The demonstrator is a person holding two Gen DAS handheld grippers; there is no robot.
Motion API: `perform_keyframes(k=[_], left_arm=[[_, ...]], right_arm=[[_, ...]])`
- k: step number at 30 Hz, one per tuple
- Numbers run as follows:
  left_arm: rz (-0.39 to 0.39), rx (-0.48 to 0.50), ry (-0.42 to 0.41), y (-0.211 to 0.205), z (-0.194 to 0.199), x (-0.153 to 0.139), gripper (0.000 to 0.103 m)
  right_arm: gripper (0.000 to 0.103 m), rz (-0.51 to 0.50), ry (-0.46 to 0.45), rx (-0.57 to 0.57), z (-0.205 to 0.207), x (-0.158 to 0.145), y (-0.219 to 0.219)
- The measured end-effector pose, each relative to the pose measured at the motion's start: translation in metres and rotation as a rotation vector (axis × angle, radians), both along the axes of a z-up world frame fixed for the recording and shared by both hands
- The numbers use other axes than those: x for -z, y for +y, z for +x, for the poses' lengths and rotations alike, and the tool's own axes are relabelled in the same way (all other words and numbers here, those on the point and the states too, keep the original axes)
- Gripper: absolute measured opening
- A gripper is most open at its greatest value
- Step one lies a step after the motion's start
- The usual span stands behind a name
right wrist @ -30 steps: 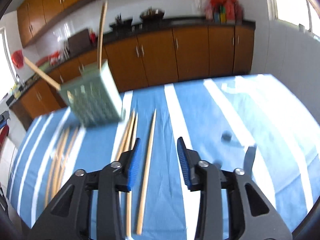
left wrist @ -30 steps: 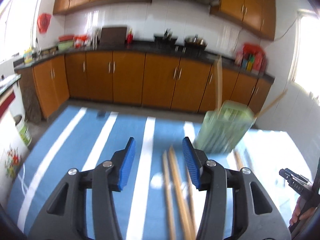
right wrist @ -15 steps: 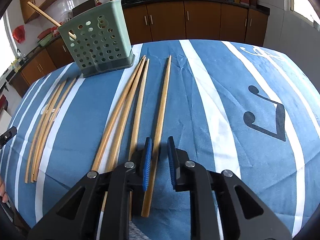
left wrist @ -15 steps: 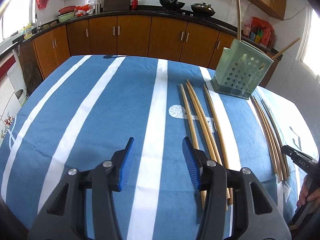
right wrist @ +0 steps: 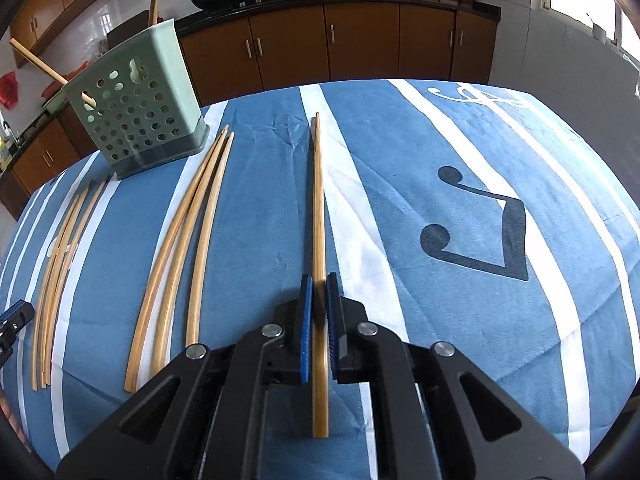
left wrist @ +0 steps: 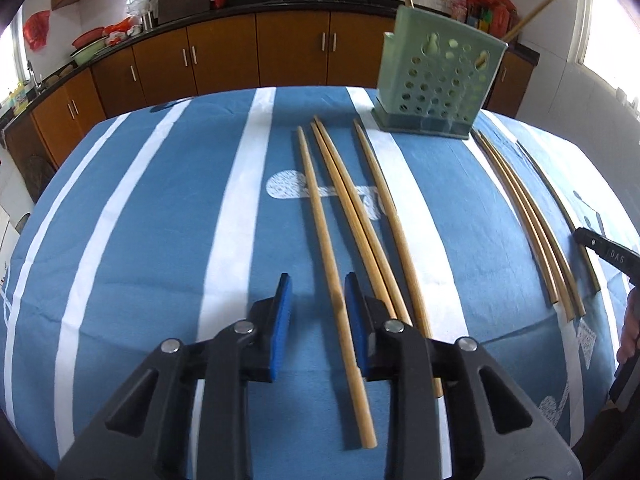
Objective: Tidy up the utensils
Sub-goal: 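Lift the left gripper's chopstick upright toward the holder while the right gripper carries its own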
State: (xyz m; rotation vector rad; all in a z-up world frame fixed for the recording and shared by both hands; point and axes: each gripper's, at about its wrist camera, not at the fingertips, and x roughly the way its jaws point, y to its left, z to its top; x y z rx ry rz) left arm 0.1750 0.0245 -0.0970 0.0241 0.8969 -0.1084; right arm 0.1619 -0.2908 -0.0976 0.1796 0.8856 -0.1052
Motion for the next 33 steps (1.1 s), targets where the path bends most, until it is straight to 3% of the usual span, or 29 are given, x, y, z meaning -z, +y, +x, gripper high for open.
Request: perform_keyframes(k=[7,14,24,33], left_arm=[[0.040,-0.006,0.011,-0.004,0.008,0.008,0.009],[0.038,-0.102,0.015,0.032,0.038,0.008,0.008],[0.001,-0.107,-0.004,0.050,0.051,0.008,0.012],[0.014,-0.106,-0.003,0.048,0.051,0.008,0.012]], right_arm=[[0.008,-0.003,-0.004,-0.006,0.003,0.000,0.002],[0.008,-0.018,-0.013,-0.011,0.009,0.001,0.000],[0.008,-0.024,-0.023,-0.011,0.012,0.002,-0.001],[0.008,-0.022,-0.023,-0.011,0.012,0.003,-0.001]])
